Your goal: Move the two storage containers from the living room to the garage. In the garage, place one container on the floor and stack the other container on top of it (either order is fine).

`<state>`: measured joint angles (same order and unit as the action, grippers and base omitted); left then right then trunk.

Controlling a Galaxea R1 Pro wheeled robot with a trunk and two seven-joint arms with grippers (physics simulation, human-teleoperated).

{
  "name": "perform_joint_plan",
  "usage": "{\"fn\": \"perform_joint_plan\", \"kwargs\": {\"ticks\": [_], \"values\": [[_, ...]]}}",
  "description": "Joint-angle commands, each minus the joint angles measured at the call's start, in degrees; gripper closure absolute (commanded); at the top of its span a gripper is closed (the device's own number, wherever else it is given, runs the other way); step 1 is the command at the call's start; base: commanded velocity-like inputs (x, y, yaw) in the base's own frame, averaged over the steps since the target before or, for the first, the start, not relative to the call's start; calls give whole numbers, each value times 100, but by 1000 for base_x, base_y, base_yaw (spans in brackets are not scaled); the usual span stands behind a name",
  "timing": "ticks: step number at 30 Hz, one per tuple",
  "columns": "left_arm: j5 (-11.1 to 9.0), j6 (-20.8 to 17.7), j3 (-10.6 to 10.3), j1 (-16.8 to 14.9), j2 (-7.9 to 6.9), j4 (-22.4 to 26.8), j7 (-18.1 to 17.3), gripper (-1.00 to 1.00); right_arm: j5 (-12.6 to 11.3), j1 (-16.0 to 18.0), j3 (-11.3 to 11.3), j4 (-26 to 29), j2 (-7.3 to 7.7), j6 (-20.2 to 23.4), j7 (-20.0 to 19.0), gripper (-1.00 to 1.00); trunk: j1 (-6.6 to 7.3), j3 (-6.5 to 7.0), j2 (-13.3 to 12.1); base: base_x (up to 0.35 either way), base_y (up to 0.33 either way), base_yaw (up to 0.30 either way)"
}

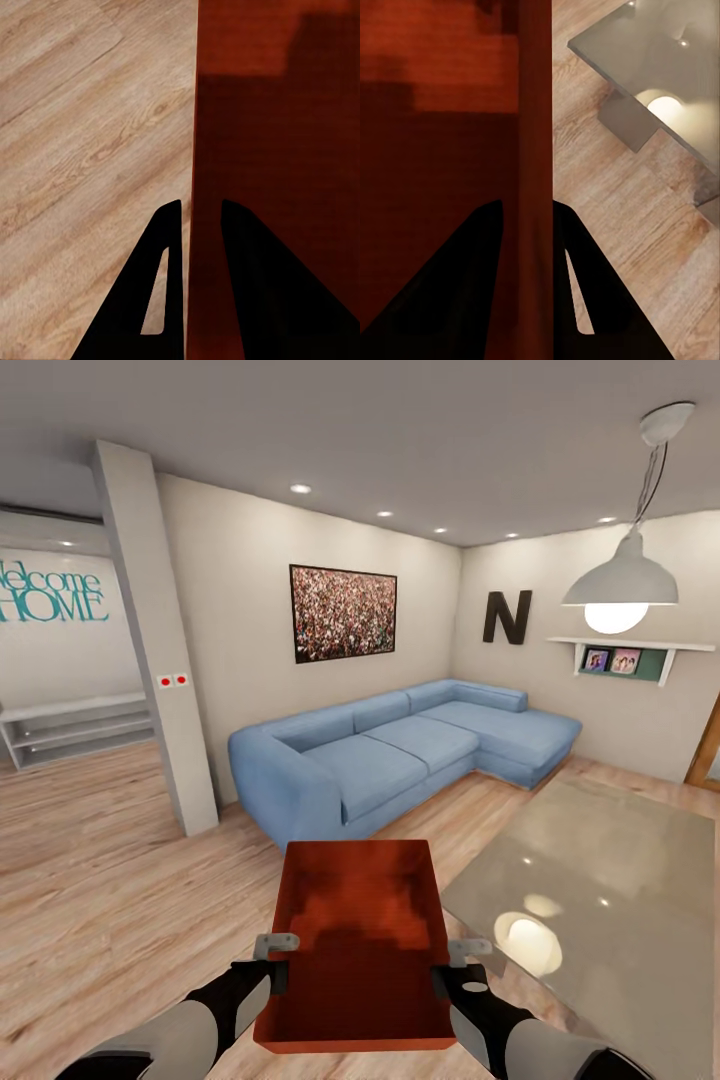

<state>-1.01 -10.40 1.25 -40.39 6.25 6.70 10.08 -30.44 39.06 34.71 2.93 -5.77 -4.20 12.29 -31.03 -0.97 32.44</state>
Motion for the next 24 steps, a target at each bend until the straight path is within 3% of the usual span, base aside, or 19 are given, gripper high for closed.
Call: {"fn": "perform_joint_plan", "kwargs": {"ticks": [1, 8, 24], "values": [[110, -41, -19, -4, -24, 25, 169, 100, -102, 5, 18, -38, 70, -37, 28, 100, -2, -12, 10, 0, 0, 0], [110, -41, -19, -3, -25, 25, 169, 100, -102, 5, 18, -38, 63, -31, 28, 100, -2, -16, 10, 0, 0, 20], [110, -41, -19, -4, -22, 25, 169, 100, -102, 5, 18, -38, 60, -28, 28, 100, -2, -16, 10, 0, 0, 254]]}}
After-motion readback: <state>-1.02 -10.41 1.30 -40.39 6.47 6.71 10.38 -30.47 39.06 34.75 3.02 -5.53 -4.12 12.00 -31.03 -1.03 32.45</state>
